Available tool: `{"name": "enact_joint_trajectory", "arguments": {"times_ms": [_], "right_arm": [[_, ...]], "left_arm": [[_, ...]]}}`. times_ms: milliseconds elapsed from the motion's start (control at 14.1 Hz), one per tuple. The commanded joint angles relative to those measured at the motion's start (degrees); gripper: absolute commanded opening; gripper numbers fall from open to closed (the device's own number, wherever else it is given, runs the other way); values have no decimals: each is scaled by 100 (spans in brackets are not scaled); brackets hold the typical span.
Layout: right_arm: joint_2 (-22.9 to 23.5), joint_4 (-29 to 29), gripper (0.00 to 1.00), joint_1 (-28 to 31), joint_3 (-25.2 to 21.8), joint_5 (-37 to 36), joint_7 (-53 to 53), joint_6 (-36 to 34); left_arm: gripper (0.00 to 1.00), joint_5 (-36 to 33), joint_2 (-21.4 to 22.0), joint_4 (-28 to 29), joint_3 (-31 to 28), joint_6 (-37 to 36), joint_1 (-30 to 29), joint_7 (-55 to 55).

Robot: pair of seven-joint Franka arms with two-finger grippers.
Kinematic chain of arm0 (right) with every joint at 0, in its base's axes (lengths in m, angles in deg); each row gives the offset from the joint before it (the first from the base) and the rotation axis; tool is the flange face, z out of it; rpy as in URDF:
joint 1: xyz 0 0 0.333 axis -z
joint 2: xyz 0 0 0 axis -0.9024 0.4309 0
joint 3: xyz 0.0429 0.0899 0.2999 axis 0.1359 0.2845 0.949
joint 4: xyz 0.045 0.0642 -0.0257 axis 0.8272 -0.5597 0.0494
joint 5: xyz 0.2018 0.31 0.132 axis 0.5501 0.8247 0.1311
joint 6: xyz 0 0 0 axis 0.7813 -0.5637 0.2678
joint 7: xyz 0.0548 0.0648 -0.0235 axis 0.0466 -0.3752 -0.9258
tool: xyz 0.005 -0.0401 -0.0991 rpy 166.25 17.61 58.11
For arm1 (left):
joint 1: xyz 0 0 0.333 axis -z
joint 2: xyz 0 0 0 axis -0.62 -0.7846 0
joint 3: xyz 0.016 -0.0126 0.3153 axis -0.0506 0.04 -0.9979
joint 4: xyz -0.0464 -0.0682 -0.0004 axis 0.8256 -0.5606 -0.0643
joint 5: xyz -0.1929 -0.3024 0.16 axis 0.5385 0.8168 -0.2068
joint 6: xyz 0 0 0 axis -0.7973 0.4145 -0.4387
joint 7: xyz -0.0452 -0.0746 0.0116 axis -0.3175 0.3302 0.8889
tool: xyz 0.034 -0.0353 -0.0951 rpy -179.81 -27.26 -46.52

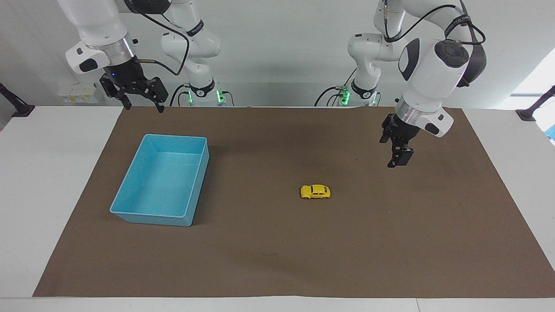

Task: Wind up and store yellow beetle car
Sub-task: 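Move the left gripper over to the yellow beetle car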

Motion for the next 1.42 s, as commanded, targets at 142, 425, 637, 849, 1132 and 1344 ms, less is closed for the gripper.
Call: {"name": "enact_joint_trajectory", "arguments": {"times_ms": [142, 425, 637, 849, 1132, 1344], "right_arm": [[-67, -42, 100, 60, 19, 93, -128, -30], [-67, -42, 100, 60, 19, 93, -128, -30], [-67, -42, 100, 60, 19, 93, -128, -30], [-67, -42, 100, 60, 19, 93, -128, -30], [-67, -42, 100, 60, 19, 102, -128, -30], [-67, -42, 100, 60, 19, 93, -128, -30]], "left_arm": [[100, 126, -326, -227, -65, 168, 292, 477], [100, 64, -872, -465, -65, 308, 574, 925], [100, 99, -986, -448, -65, 546, 705, 943], [100, 117, -1197, -439, -65, 747, 828, 961], [100, 117, -1418, -395, -65, 1134, 987, 1198], [100, 117, -1583, -368, -56, 1328, 1066, 1347]]}}
